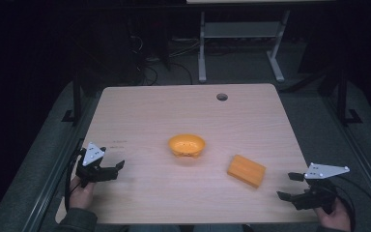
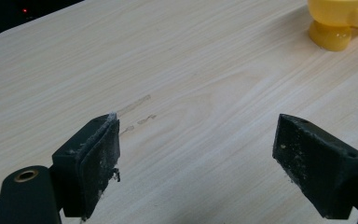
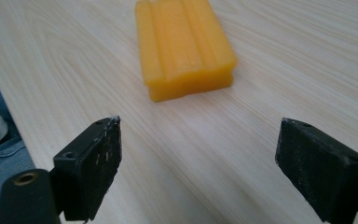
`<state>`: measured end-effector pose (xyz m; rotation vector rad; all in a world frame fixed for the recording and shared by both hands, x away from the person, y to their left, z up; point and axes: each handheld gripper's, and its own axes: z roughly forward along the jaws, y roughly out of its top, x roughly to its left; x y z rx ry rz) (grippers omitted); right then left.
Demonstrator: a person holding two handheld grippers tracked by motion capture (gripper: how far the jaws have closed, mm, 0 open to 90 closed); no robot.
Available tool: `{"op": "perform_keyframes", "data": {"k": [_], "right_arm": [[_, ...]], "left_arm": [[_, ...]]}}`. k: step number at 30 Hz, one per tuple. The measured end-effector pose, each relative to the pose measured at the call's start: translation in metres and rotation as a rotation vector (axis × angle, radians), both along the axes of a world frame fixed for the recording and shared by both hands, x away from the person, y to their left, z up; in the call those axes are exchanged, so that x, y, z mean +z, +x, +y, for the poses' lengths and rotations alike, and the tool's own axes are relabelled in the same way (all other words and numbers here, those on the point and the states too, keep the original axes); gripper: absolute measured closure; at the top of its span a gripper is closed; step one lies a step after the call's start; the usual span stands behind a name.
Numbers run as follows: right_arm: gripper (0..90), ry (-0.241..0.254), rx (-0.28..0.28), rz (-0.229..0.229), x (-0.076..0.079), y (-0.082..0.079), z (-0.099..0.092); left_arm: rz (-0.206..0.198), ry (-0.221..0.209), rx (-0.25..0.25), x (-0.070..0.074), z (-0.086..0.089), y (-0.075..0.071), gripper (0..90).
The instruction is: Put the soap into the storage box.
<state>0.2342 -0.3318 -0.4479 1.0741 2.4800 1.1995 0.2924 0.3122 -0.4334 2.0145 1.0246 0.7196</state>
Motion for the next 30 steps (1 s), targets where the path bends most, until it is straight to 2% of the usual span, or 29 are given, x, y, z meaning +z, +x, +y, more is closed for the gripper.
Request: {"op": "perform_keyframes", "data": {"k": [3, 11, 12, 20, 24, 25, 30], "right_arm": [[13.6, -0.002, 0.019, -0.013, 0.002, -0.001, 0.003], [13.7, -0.020, 0.015, 0.002, 0.004, 0.002, 0.013], [13.7, -0.044, 0.021, 0.007, 0.005, 0.003, 0.018], [13.9, -0.085, 0.053, 0.016, 0.016, 0.014, 0.033], [13.9, -0.106, 0.084, 0.025, 0.020, 0.019, 0.041], [13.9, -0.130, 0.099, 0.033, 0.022, 0.021, 0.045], [13.9, -0.153, 0.126, 0.040, 0.030, 0.030, 0.052]], "left_arm": [[-0.002, -0.003, -0.001, 0.000, 0.000, -0.001, 14.1], [0.001, 0.002, -0.007, -0.001, -0.002, -0.001, 14.1], [0.001, 0.002, -0.008, -0.001, -0.002, -0.001, 14.1], [0.003, 0.003, -0.010, -0.001, -0.002, -0.002, 14.1], [0.001, 0.003, -0.011, -0.001, -0.001, -0.002, 14.1], [0.003, 0.000, -0.011, -0.001, -0.001, -0.002, 14.1], [0.008, -0.002, -0.008, -0.002, -0.002, -0.002, 14.1]]}}
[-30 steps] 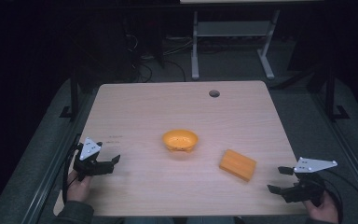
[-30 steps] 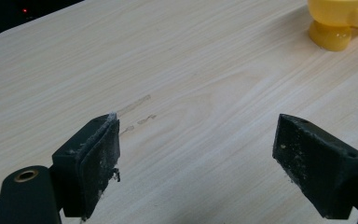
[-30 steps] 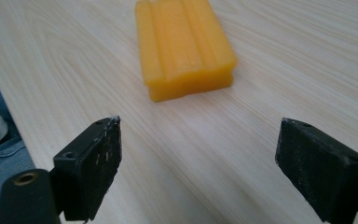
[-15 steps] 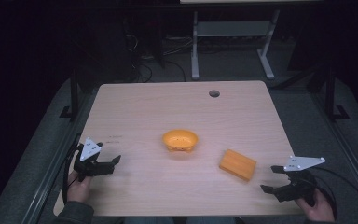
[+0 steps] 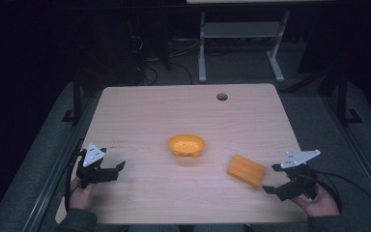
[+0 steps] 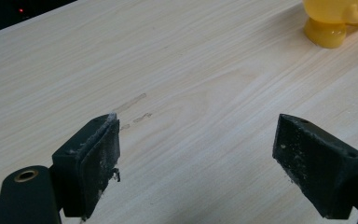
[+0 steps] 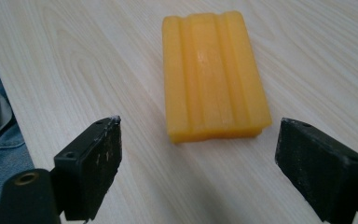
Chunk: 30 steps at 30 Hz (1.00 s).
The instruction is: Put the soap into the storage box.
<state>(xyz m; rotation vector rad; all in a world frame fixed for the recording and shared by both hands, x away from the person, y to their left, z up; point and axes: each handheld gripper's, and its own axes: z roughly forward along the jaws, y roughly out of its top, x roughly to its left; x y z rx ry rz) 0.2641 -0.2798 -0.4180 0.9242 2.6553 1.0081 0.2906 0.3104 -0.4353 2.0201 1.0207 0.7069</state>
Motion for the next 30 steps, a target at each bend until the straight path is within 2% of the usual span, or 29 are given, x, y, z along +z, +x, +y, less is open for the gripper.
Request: {"op": "perform_keyframes", "data": {"k": [4, 14, 18, 22, 30], "right_arm": [[14.0, -0.018, 0.016, -0.002, 0.003, 0.006, 0.007], [14.1, -0.058, 0.056, 0.027, 0.003, 0.019, 0.027], [14.1, -0.103, 0.068, 0.043, 0.001, 0.030, 0.038], [14.1, -0.127, 0.083, 0.052, -0.001, 0.038, 0.045], [14.1, -0.150, 0.076, 0.075, -0.005, 0.050, 0.055]], "left_arm": [[0.001, 0.005, -0.004, 0.000, 0.000, 0.000, 14.1], [0.001, -0.002, -0.001, 0.000, 0.001, 0.001, 14.0], [0.008, -0.004, 0.000, 0.000, 0.001, 0.001, 14.1], [0.003, 0.000, -0.004, 0.000, 0.001, 0.001, 14.1], [0.004, -0.006, 0.003, 0.001, 0.003, 0.001, 14.1]]}}
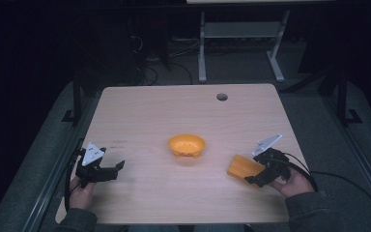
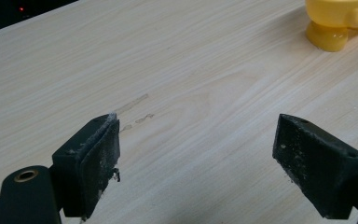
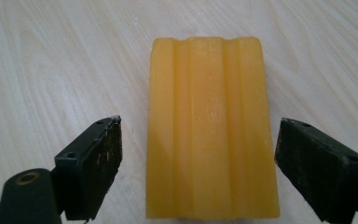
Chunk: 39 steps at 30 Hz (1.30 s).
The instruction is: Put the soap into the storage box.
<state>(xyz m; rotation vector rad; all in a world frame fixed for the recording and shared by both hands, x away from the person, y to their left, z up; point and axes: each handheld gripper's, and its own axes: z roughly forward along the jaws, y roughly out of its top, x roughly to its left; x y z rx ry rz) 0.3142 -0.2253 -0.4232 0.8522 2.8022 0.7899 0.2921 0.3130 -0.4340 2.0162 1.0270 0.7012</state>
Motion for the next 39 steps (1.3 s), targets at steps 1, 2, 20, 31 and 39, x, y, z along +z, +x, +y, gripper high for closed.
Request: {"op": "perform_keyframes", "data": {"k": [1, 2, 20, 31, 39], "right_arm": [[14.1, -0.001, 0.003, 0.003, -0.001, 0.002, 0.001], [14.1, -0.005, 0.000, 0.007, -0.001, 0.003, 0.003], [17.7, -0.098, 0.026, 0.059, -0.024, 0.020, 0.019], [18.6, -0.106, 0.040, 0.059, -0.027, 0.022, 0.022], [19.6, -0.117, 0.046, 0.051, -0.027, 0.022, 0.024]], "left_arm": [[0.000, 0.001, 0.000, 0.000, 0.000, 0.000, 14.1], [0.002, 0.003, -0.001, 0.000, 0.000, 0.000, 14.1], [0.001, 0.000, -0.004, 0.000, -0.001, 0.000, 14.1], [0.004, 0.001, -0.002, 0.000, -0.001, 0.001, 14.1], [0.006, -0.005, 0.000, -0.001, 0.000, 0.001, 14.1]]}}
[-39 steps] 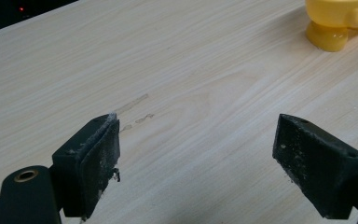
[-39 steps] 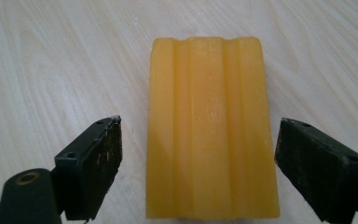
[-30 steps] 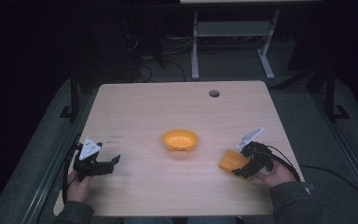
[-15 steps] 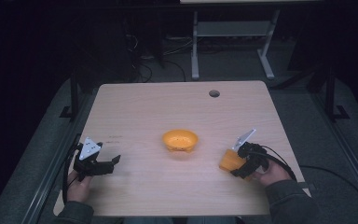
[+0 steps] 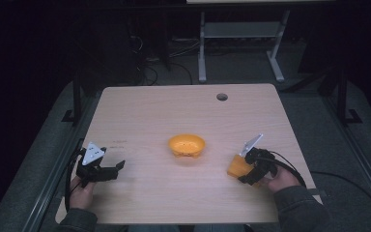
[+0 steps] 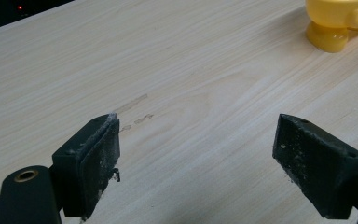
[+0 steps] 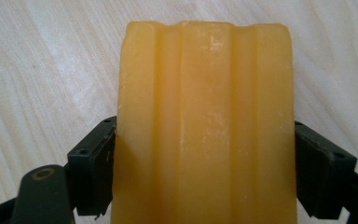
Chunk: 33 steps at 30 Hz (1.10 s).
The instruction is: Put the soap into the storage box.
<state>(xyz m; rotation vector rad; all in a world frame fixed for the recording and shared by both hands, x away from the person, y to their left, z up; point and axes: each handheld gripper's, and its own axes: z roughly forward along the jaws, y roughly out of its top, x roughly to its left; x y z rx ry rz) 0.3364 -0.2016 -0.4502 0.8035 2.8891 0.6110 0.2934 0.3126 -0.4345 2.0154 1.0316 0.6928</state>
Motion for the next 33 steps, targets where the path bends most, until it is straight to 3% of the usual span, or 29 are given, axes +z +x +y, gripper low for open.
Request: {"op": "perform_keyframes", "data": {"k": [12, 15, 19, 33], "right_arm": [[20.3, 0.001, 0.028, 0.001, 0.003, 0.000, 0.000], [20.3, 0.034, 0.033, -0.013, 0.010, 0.002, 0.001], [20.4, 0.023, 0.046, -0.021, 0.016, 0.004, 0.006], [20.4, 0.060, 0.072, -0.035, 0.030, 0.015, 0.014]], "left_arm": [[-0.001, -0.001, 0.004, 0.000, 0.000, 0.000, 14.1], [-0.002, -0.001, 0.005, 0.000, 0.000, 0.000, 14.1], [-0.003, -0.004, 0.007, 0.000, 0.000, 0.000, 14.1], [-0.001, -0.002, 0.010, 0.001, 0.001, 0.000, 14.1]]}}
